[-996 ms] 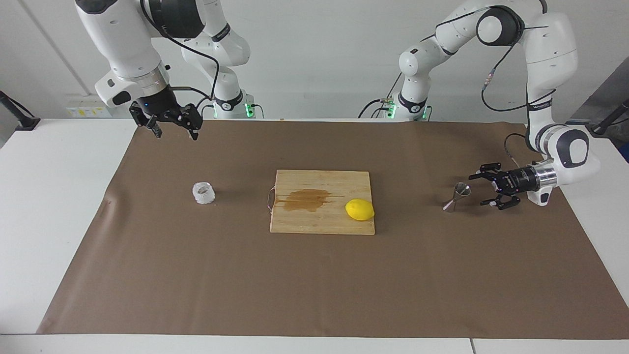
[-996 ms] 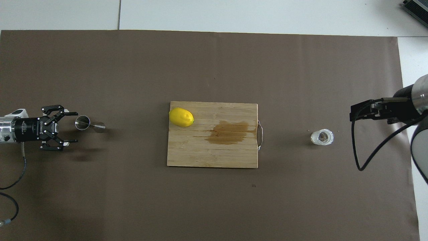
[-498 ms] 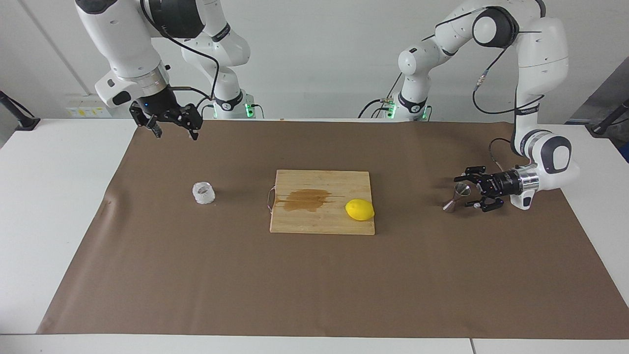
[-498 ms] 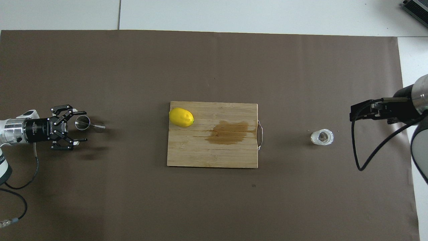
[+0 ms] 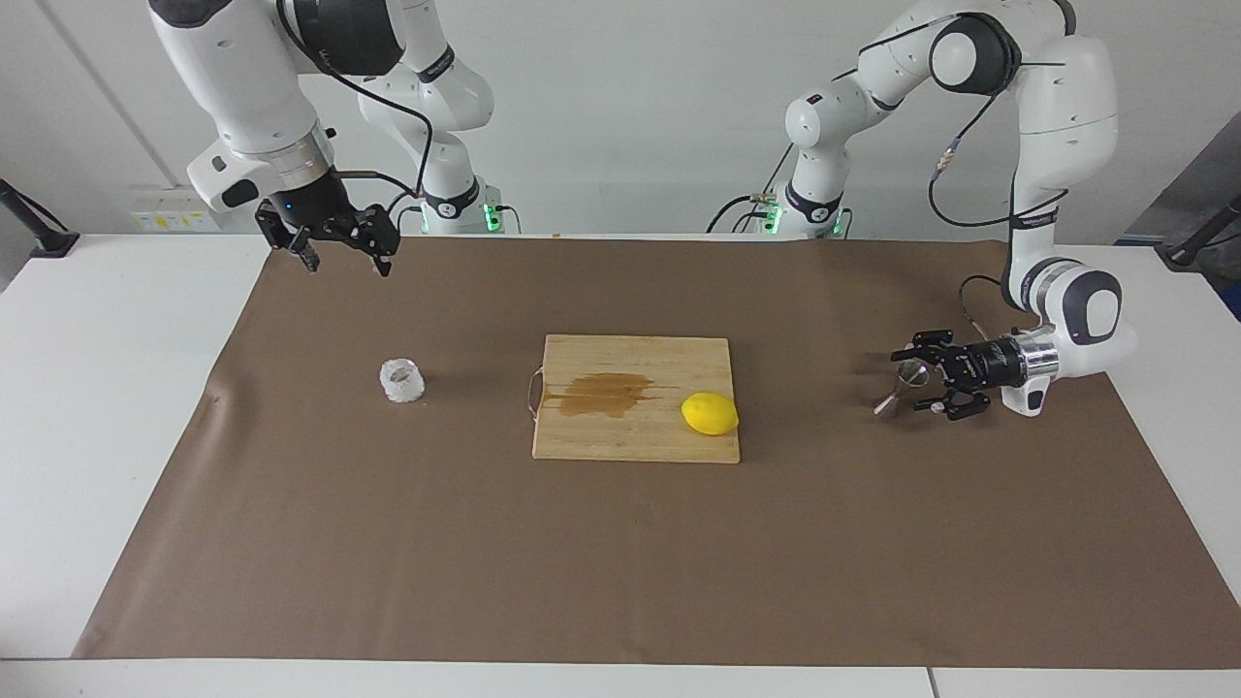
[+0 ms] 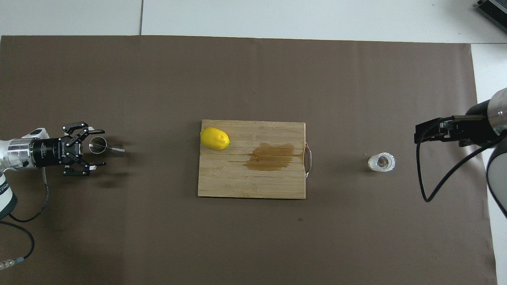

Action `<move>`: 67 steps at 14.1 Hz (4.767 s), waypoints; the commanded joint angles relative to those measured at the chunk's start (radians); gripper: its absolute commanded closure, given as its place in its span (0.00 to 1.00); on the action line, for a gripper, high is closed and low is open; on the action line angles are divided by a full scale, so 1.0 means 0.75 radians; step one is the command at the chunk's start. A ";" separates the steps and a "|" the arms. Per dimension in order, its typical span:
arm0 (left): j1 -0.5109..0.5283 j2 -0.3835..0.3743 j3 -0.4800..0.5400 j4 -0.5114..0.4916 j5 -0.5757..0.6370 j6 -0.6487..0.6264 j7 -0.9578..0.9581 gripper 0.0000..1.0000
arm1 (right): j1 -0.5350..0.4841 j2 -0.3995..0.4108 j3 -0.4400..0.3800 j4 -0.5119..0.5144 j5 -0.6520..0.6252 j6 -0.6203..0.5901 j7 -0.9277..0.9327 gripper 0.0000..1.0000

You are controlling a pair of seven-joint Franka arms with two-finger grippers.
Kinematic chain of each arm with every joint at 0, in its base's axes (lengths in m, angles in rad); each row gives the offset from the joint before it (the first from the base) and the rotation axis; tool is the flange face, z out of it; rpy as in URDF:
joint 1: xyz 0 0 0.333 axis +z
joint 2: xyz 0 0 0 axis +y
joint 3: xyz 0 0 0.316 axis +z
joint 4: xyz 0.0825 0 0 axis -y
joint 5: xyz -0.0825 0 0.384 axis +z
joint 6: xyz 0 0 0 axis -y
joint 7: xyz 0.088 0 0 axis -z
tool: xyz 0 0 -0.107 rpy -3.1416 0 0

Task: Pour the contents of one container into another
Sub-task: 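Reach the left gripper to the small metal cup and close on it, then lift the metal cup with the left gripper and carry it over the board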

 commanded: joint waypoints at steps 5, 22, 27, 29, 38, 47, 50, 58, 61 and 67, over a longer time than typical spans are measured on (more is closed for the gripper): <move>-0.007 -0.033 0.007 -0.043 -0.042 -0.029 0.061 0.00 | -0.016 -0.018 0.011 -0.010 -0.003 -0.007 0.020 0.00; -0.001 -0.029 0.007 -0.055 -0.077 -0.045 0.082 0.07 | -0.016 -0.018 0.011 -0.010 -0.003 -0.007 0.020 0.00; -0.003 -0.027 0.007 -0.055 -0.085 -0.045 0.082 0.21 | -0.016 -0.018 0.011 -0.010 -0.003 -0.007 0.020 0.00; -0.003 -0.027 0.007 -0.055 -0.087 -0.045 0.082 0.35 | -0.016 -0.018 0.011 -0.010 -0.003 -0.007 0.020 0.00; -0.007 -0.029 0.007 -0.039 -0.099 -0.041 0.025 0.62 | -0.016 -0.018 0.011 -0.010 -0.003 -0.007 0.020 0.00; -0.023 -0.086 0.001 -0.036 -0.193 -0.055 -0.065 1.00 | -0.016 -0.018 0.011 -0.010 -0.003 -0.007 0.020 0.00; -0.068 -0.156 0.001 -0.036 -0.236 -0.045 -0.167 1.00 | -0.016 -0.018 0.011 -0.010 -0.003 -0.007 0.020 0.00; -0.297 -0.381 0.001 -0.165 -0.424 0.138 -0.337 1.00 | -0.016 -0.018 0.011 -0.010 -0.003 -0.007 0.020 0.00; -0.456 -0.503 0.001 -0.292 -0.585 0.322 -0.342 1.00 | -0.016 -0.018 0.011 -0.010 -0.003 -0.007 0.020 0.00; -0.843 -0.630 0.001 -0.401 -0.963 0.735 -0.340 1.00 | -0.016 -0.018 0.011 -0.010 -0.003 -0.007 0.020 0.00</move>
